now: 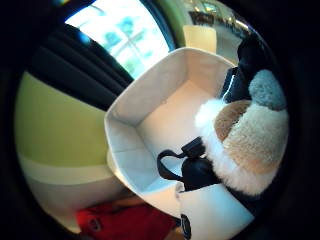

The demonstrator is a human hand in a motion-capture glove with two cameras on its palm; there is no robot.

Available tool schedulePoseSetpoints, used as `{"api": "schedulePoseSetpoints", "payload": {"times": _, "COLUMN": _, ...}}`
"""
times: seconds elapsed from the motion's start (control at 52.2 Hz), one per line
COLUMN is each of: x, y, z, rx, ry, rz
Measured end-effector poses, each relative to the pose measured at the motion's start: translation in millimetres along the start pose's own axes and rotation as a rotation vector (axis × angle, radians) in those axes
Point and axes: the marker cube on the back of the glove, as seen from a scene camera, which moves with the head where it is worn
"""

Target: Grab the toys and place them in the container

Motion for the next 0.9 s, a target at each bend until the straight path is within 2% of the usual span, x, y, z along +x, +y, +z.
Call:
{"api": "schedulePoseSetpoints", "payload": {"times": 0.153, "x": -37, "y": -32, "z": -3, "rx": -0.022, "ry": -0.094, "rz": 0.029}}
{"api": "schedulePoseSetpoints", "payload": {"times": 0.422, "x": -99, "y": -66, "z": -23, "rx": 0.02, "ry": -0.077, "rz": -0.024}}
{"api": "schedulePoseSetpoints", "payload": {"times": 0.537, "x": -100, "y": -64, "z": -17, "rx": -0.028, "ry": -0.078, "rz": -0.031}}
{"api": "schedulePoseSetpoints", "payload": {"times": 0.709, "x": -95, "y": -48, "z": -3, "rx": -0.311, "ry": -0.168, "rz": -0.087}}
{"api": "schedulePoseSetpoints", "payload": {"times": 0.901, "x": -61, "y": -18, "z": -5, "rx": -0.249, "ry": -0.154, "rz": -0.076}}
